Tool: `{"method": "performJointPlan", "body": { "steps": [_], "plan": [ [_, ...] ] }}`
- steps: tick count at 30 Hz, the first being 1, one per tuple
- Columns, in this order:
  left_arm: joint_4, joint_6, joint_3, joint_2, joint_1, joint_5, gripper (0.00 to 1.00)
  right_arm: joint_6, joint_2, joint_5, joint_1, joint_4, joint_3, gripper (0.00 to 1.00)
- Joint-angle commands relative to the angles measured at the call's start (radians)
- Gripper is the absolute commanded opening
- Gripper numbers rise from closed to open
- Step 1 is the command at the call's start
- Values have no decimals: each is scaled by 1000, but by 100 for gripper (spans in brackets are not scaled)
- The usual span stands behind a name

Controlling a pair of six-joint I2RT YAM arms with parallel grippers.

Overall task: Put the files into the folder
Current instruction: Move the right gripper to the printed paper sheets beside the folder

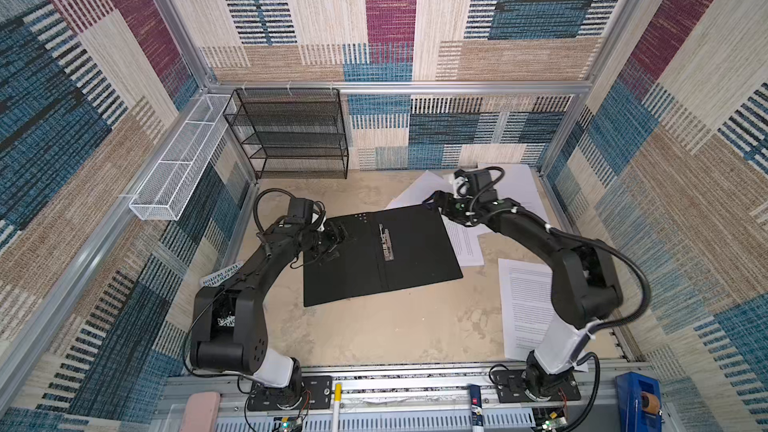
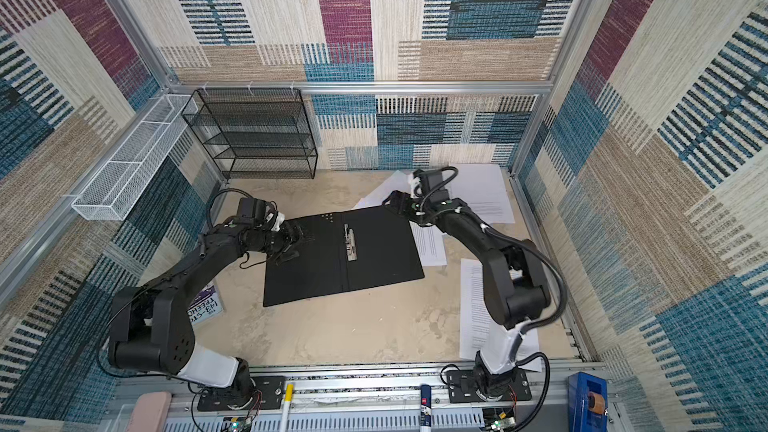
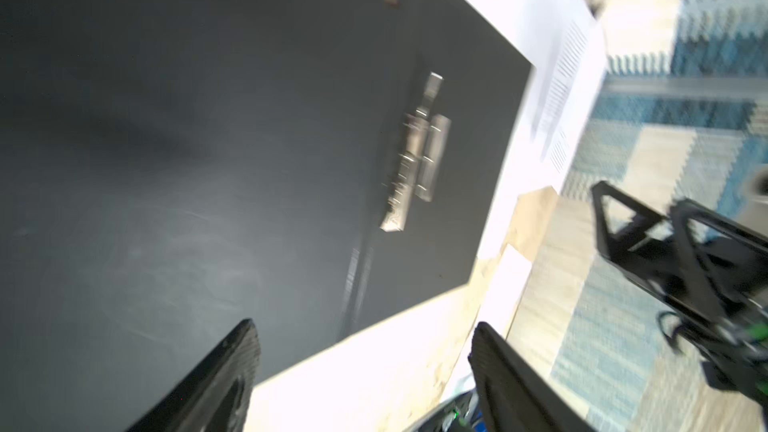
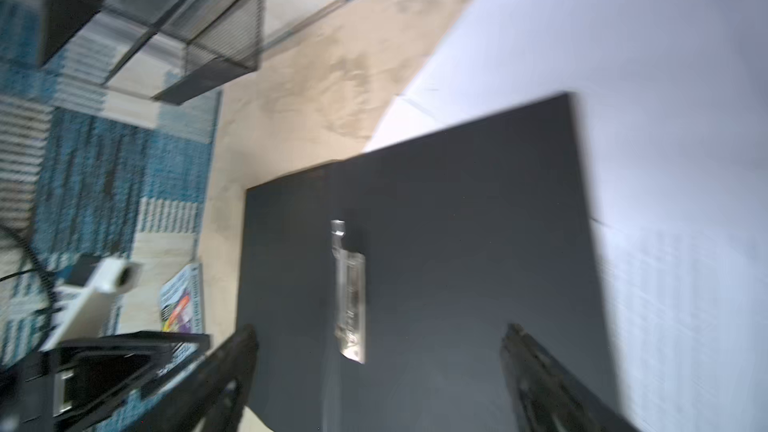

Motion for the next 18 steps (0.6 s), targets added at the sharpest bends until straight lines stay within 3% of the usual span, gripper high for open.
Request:
{"method": "performJointPlan", "body": {
  "steps": [1,7,10,14,18],
  "plan": [
    [-81,86,29,-56,-87,-8,80,57,-175,186,-105,-99,-182,100],
    [-100,131,62,-74,-342,-52,79,130,-484,313,-344,-210,-468,100],
    [-100,127,79,-42,-454,-57,79,141,-566,271,-476,-228,-569,100],
    [-95,113,96,12,-550,-72,78,184,-611,255,-505,-251,-653,99],
    [-62,92,101,42,-589,-62,78,226,-633,188,-506,-193,-742,100]
  ]
}}
